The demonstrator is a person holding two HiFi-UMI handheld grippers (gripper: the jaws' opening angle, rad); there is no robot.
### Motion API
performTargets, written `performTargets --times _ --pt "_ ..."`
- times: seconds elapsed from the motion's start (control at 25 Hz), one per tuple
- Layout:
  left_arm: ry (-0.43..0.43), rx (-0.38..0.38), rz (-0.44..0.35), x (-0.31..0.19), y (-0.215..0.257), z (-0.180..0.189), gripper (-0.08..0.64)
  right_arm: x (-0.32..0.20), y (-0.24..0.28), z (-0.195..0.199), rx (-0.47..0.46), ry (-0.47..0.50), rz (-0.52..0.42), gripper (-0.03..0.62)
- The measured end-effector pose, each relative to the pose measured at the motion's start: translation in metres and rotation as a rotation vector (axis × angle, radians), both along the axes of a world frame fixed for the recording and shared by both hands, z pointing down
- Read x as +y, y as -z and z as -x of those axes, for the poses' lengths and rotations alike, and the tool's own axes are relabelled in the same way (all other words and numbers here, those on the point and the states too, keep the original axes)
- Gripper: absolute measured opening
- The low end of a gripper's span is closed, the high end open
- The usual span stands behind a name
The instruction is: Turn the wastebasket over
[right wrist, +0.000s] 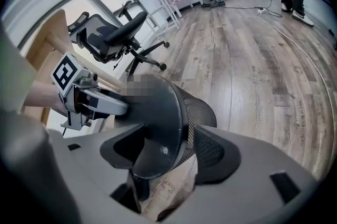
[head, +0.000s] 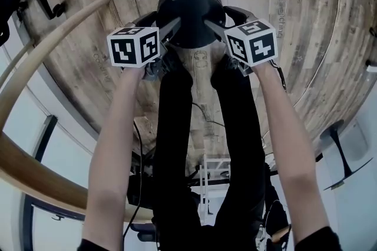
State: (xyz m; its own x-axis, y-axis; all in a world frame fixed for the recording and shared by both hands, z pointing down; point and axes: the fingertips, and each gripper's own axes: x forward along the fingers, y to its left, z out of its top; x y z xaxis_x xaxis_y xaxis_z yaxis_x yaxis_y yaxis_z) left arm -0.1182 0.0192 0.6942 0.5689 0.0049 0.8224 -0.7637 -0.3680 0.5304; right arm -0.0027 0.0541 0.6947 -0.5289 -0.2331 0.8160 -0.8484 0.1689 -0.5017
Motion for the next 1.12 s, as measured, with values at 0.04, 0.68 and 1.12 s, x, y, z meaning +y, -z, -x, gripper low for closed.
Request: performTargets --times 0.04,0.68,1.12 --pt "-0.003 0.001 -0.014 -0.002 0.003 -0.003 0.336 -0.002 0.003 -0.002 0.011 -0.001 -0.012 0.298" --pt "0.030 0.055 -0.228 -0.071 0.021 -0.036 0.318 -0.071 0.019 -0.038 0.082 0.002 -0.209 0.298" --pt "0.062 0.057 -0.248 -0.048 0.015 -0.028 0.319 -0.061 0.019 -0.035 0.016 -0.067 -0.200 0.295"
